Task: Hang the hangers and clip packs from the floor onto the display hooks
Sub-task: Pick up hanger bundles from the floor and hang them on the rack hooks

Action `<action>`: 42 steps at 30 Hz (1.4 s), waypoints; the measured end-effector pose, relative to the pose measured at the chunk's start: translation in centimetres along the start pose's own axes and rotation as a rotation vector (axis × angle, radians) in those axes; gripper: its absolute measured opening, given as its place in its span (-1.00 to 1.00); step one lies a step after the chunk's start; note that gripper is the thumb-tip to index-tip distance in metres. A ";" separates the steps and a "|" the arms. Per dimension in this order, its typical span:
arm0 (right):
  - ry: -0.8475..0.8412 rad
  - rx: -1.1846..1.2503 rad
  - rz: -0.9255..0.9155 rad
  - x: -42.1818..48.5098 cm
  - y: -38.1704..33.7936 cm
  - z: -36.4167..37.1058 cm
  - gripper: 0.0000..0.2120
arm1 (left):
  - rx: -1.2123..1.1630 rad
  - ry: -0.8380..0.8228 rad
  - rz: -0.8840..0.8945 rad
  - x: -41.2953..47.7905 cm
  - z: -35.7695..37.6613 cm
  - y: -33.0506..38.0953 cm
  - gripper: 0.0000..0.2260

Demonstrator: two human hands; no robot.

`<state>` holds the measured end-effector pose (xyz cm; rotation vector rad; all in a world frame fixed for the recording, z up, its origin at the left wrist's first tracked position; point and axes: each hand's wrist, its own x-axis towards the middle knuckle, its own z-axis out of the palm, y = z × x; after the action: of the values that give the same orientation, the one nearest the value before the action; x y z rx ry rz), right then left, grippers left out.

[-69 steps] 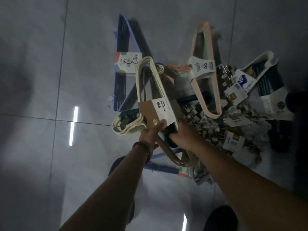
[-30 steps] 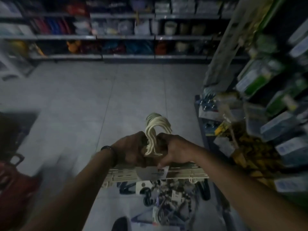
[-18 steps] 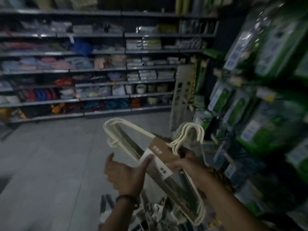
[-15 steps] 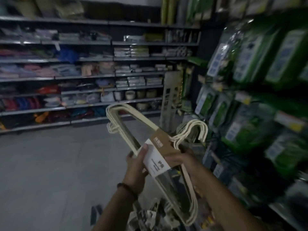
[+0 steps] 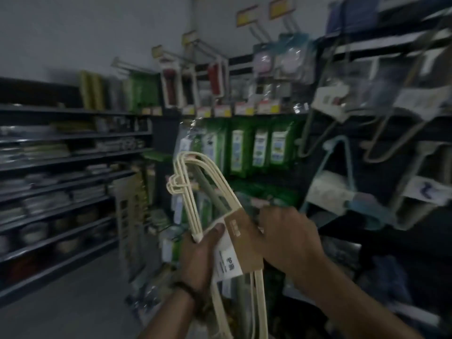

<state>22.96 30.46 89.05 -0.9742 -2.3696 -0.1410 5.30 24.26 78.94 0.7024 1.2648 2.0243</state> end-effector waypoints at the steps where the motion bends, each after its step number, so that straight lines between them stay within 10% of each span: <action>1: 0.062 -0.021 0.008 0.6 0.7 -1.7 -0.54 | 0.017 -0.032 0.008 -0.2 1.9 0.1 -0.39; 4: 0.052 -0.006 0.087 2.4 3.2 -6.0 -0.47 | 0.041 -0.140 0.016 -1.7 7.8 0.8 -0.21; 12: 0.209 0.049 0.276 0.1 13.3 -15.0 -0.73 | 0.109 -0.446 0.170 -8.0 22.0 3.7 -0.46; 19: 0.275 0.078 0.350 -4.7 23.4 -22.5 -0.79 | 0.181 -0.605 0.218 -10.3 35.1 5.3 -0.05; 37: 0.399 -0.385 0.362 -13.0 41.0 -40.0 -0.73 | 0.608 -0.622 0.552 -10.0 52.0 4.2 -0.90; 42: 0.347 -0.468 0.479 -10.0 43.3 -41.3 -0.86 | 0.662 -0.484 0.907 -8.1 53.0 7.4 -0.66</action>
<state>77.13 43.50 113.15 -1.5631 -1.7622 -0.6414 47.07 45.95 105.72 2.2515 1.4399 1.7947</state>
